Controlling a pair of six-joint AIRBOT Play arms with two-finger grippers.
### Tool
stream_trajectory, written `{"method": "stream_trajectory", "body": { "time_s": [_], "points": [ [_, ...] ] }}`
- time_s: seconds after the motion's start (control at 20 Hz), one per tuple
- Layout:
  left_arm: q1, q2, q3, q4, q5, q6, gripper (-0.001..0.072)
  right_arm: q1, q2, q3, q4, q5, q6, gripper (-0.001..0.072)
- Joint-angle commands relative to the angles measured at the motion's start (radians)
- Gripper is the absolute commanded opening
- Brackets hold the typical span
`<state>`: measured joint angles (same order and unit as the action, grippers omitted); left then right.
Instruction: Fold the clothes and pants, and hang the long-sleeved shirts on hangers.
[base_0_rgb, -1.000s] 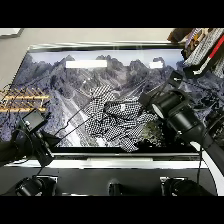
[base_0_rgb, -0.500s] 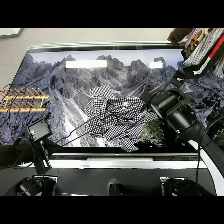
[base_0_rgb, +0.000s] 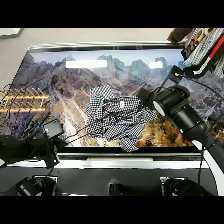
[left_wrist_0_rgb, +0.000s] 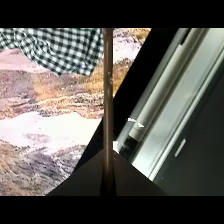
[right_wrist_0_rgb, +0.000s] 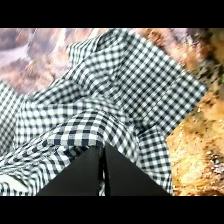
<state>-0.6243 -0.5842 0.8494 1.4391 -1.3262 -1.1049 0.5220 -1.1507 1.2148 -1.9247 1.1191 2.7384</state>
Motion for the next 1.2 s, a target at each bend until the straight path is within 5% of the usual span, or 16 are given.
{"method": "stream_trajectory", "body": {
  "time_s": [0.0, 0.4, 0.65, 1.15],
  "points": [
    [0.000, -0.039, -0.006, 0.009, 0.063, 0.005, 0.0017, 0.001, 0.004, 0.008, 0.055, 0.032, -0.066, 0.0034],
    [0.000, -0.145, -0.007, -0.013, 0.082, 0.009, 0.0017, 0.001, 0.080, 0.009, 0.113, 0.027, -0.123, 0.0034],
    [0.000, -0.235, -0.007, -0.082, 0.268, 0.005, 0.0017, 0.001, 0.143, 0.010, 0.209, 0.010, -0.154, 0.0034],
    [-0.001, -0.339, -0.007, -0.169, 0.435, 0.016, 0.0017, 0.001, 0.198, 0.183, 0.239, 0.109, -0.218, 0.0034]
  ]
}}
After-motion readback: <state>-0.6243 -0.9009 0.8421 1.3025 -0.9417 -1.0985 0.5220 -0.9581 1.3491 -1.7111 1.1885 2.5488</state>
